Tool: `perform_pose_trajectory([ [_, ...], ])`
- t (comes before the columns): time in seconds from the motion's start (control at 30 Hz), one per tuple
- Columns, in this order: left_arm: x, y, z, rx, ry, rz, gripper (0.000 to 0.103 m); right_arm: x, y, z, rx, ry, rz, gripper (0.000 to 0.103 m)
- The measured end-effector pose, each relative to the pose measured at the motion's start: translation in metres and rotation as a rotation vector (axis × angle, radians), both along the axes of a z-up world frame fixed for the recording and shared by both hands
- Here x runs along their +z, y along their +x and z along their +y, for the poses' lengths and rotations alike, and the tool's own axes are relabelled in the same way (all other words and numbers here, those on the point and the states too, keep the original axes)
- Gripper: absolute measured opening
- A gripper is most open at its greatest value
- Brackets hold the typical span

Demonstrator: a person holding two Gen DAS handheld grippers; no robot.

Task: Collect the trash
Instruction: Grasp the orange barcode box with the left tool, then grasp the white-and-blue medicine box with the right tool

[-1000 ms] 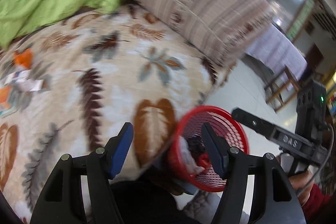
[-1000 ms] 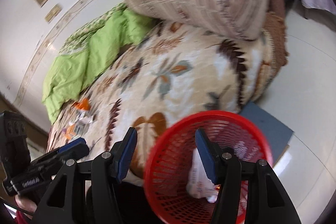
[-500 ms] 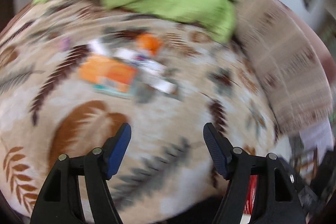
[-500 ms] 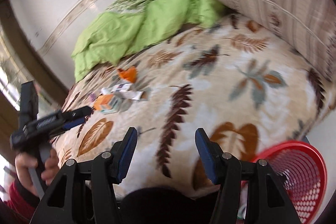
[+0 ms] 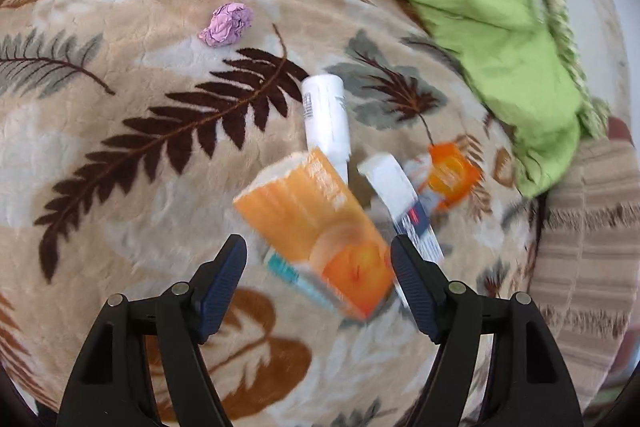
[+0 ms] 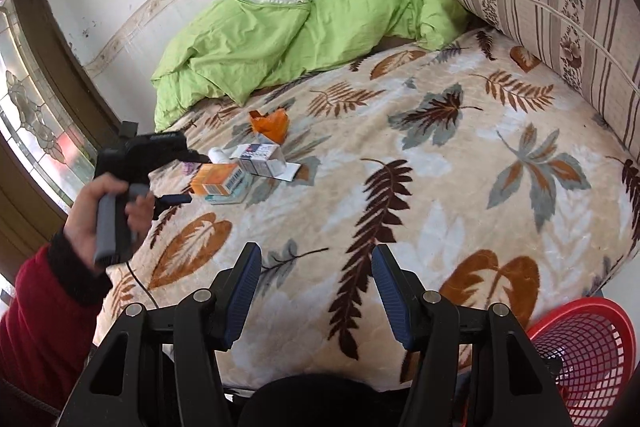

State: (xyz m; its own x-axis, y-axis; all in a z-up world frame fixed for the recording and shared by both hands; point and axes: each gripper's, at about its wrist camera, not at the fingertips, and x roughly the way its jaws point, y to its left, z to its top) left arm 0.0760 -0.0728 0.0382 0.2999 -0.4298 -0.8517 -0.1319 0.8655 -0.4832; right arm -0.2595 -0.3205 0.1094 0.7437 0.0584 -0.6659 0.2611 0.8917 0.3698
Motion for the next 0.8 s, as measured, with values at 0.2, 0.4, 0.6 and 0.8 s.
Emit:
perform_pose_trajectory([
  [0.2,-0.019,0.012,-0.02,-0.067,0.063,0.008,0.066,-0.013,-0.001,-0.014,-0.03,0.03,0.03,0.061],
  [0.4,-0.011,0.0,-0.014,-0.17,0.077,-0.079,0.027,-0.016,0.001,-0.016,-0.024,0.035,0.034,0.061],
  [0.6,-0.008,-0.025,0.022,-0.264,0.028,-0.099,0.023,-0.011,0.013,-0.009,0.007,0.02,0.027,0.061],
  [0.8,-0.006,-0.062,0.06,-0.309,0.01,-0.147,0.023,-0.007,0.05,0.005,0.111,0.025,0.027,0.061],
])
